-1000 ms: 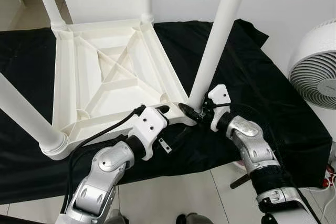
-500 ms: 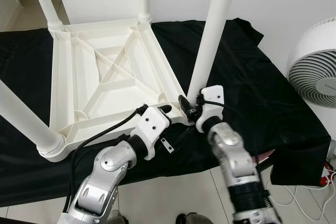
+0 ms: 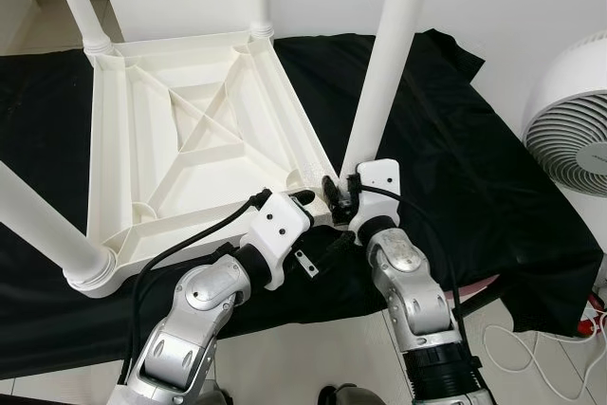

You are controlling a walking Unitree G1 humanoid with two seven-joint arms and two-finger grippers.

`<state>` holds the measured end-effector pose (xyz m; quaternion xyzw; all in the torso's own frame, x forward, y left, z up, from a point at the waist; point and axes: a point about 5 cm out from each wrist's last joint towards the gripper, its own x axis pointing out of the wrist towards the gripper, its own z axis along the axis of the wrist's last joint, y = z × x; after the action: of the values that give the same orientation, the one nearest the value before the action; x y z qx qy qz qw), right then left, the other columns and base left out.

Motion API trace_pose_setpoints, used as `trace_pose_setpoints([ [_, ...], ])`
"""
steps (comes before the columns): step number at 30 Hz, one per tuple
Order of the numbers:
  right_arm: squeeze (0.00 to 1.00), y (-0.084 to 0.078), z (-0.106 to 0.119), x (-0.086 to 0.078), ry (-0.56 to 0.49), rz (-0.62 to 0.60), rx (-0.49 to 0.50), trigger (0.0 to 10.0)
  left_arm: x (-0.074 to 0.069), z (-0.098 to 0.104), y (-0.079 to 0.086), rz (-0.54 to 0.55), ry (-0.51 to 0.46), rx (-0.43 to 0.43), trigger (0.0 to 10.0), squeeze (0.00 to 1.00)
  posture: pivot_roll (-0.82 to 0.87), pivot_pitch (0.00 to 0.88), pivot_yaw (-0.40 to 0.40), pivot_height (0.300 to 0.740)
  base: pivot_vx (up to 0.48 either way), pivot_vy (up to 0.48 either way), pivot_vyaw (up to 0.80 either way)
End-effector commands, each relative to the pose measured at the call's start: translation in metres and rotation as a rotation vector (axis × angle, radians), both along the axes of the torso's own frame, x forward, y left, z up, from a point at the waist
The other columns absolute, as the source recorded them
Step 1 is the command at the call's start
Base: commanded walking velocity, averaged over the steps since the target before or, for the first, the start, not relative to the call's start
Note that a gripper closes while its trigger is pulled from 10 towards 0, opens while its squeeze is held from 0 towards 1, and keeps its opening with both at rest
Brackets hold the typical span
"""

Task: Building children table

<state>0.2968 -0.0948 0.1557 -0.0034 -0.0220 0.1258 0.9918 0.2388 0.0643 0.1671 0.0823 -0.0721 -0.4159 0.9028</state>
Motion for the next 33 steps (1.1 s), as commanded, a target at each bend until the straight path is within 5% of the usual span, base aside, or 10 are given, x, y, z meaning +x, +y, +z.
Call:
trace_pose_setpoints([
  [1, 1.0, -0.004, 0.005, 0.0, -0.01, 0.026, 0.016, 10.0, 0.003, -0.002, 0.001, 0.049, 0.002, 0.006, 10.0, 0.0, -0.05, 0.071, -0.013, 0.74, 0.0, 0.0, 0.0],
  [3, 1.0, -0.008, 0.006, 0.001, -0.018, 0.083, 0.004, 10.0, 0.003, -0.002, 0.001, 0.051, -0.001, 0.006, 10.0, 0.0, -0.05, 0.061, -0.014, 0.74, 0.0, 0.0, 0.0],
  [4, 0.0, -0.012, 0.008, 0.001, -0.021, 0.16, -0.013, 10.0, 0.004, -0.002, 0.001, 0.054, -0.003, 0.005, 10.0, 0.0, -0.05, 0.051, -0.012, 0.74, 0.0, 0.0, 0.0],
  [14, 0.0, -0.039, 0.012, 0.012, -0.035, 0.637, -0.233, 10.0, 0.009, 0.003, 0.006, 0.068, -0.014, 0.014, 10.0, 0.0, -0.05, 0.095, -0.005, 0.74, 0.0, 0.0, 0.0],
  [30, 0.0, -0.044, -0.003, 0.037, 0.05, 0.807, -0.317, 9.9, 0.013, 0.006, 0.008, 0.073, -0.032, 0.016, 10.0, 0.0, -0.02, 0.055, 0.001, 0.74, 0.0, 0.0, 0.0],
  [31, 0.0, -0.043, -0.006, 0.039, 0.054, 0.814, -0.311, 6.0, 0.013, 0.007, 0.008, 0.07, -0.036, 0.017, 10.0, 0.0, -0.01, 0.056, 0.005, 0.74, 0.0, 0.0, 0.0],
  [32, 0.0, -0.043, -0.006, 0.039, 0.054, 0.814, -0.311, 6.0, 0.013, 0.007, 0.008, 0.07, -0.036, 0.017, 10.0, 0.0, -0.01, 0.056, 0.005, 0.74, 0.0, 0.0, 0.0],
  [33, 0.0, -0.042, -0.008, 0.039, 0.054, 0.814, -0.308, 4.0, 0.013, 0.008, 0.008, 0.068, -0.037, 0.018, 10.0, 0.0, -0.01, 0.056, 0.005, 0.74, 0.0, 0.0, 0.0],
])
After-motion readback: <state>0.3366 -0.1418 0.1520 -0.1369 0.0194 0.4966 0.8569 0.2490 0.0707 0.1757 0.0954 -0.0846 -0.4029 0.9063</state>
